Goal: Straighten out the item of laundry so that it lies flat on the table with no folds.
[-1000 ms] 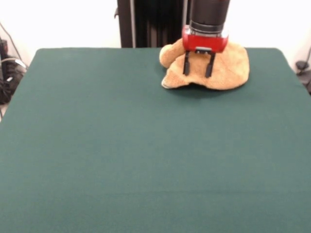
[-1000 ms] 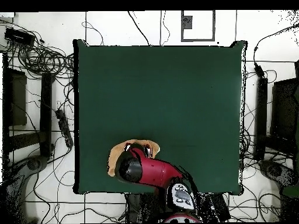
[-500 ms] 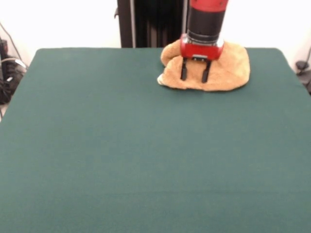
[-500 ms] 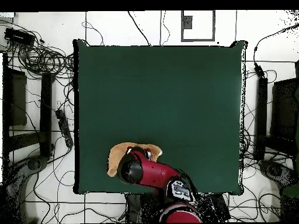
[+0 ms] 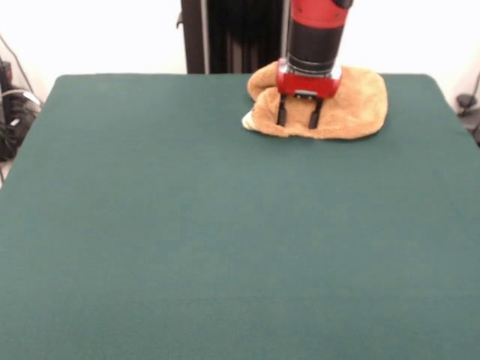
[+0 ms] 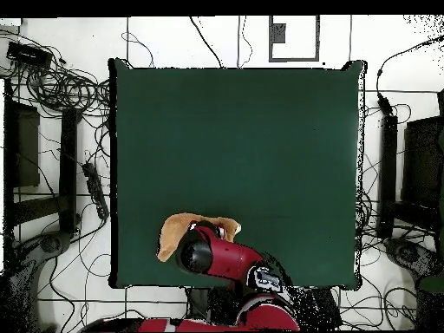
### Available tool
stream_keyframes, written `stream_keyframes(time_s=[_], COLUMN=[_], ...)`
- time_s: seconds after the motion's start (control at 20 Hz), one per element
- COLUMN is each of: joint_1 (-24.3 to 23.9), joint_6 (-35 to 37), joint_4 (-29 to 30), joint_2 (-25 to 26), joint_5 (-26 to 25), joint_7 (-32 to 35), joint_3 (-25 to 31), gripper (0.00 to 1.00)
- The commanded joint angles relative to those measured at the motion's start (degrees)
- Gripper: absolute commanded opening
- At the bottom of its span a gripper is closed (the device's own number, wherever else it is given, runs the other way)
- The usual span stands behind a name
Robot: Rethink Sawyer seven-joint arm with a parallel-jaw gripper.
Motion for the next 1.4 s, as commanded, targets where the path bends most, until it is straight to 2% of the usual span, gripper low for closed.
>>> stream_keyframes(time_s=[0.05, 0.35, 0.4, 0.9, 1.0, 1.2, 1.4], joint_1=[3.25, 5.32, 5.91, 7.32, 8.36, 8.56, 7.19], joint_6=[3.35, -0.57, -1.48, -5.19, -8.18, -1.28, 5.61], joint_4=[-1.71, -0.67, -0.52, -1.2, -1.24, -0.4, -2.93], joint_2=[5.21, 4.32, 4.28, 4.62, 3.72, -0.91, -4.5], joint_5=[4.1, 4.92, 5.23, 5.94, 5.87, 7.38, 8.46], joint_7=[12.79, 14.97, 15.5, 16.6, 17.27, 16.32, 14.01], joint_3=[3.73, 3.64, 3.31, 4.57, 4.15, 3.91, 4.39], gripper=[1.0, 1.0, 0.0, 0.0, 0.0, 0.0, 0.0])
